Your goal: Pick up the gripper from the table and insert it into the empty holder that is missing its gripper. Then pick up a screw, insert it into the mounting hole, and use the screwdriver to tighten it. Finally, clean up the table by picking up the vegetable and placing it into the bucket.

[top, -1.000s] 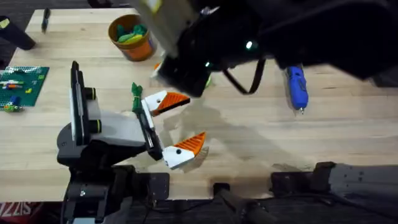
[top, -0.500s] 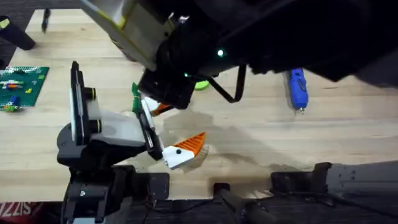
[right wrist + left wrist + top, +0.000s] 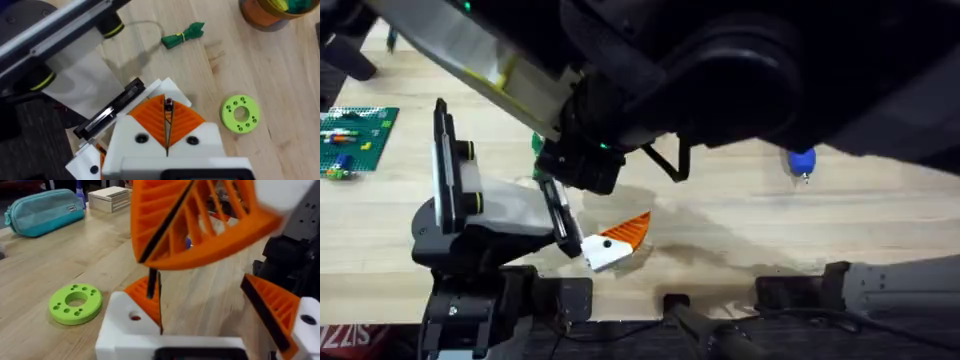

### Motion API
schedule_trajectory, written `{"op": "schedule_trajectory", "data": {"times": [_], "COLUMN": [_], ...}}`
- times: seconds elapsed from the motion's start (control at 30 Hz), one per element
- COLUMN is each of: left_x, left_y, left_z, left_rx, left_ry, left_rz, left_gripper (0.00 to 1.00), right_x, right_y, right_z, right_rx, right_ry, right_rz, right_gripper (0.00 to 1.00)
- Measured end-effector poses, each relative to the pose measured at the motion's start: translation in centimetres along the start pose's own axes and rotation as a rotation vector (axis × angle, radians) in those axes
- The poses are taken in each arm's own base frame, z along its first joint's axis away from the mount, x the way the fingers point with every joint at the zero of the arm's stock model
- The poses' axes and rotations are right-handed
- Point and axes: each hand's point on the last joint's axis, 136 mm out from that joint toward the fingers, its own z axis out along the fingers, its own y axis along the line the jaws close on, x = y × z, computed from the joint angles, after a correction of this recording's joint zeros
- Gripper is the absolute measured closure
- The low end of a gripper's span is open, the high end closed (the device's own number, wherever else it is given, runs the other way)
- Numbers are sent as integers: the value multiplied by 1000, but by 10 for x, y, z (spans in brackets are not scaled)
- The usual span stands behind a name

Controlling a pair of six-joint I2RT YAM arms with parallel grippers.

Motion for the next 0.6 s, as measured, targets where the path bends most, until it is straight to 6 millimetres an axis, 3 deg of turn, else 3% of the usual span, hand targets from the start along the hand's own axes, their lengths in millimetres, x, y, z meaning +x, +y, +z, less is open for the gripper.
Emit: {"op": "schedule_trajectory", "data": {"times": [0.37,0.6], "left_x": [0,0], "left_y": [0,0], "left_z": [0,0], "left_rx": [0,0], "left_ry": [0,0], "left_rz": [0,0], "left_gripper": [16,15], "right_x": [7,7], "right_y": [1,1], "right_z": [18,18], "right_rx": [-6,-6], "right_ry": [49,52], "right_rz": [0,0], "right_gripper": [997,997]}}
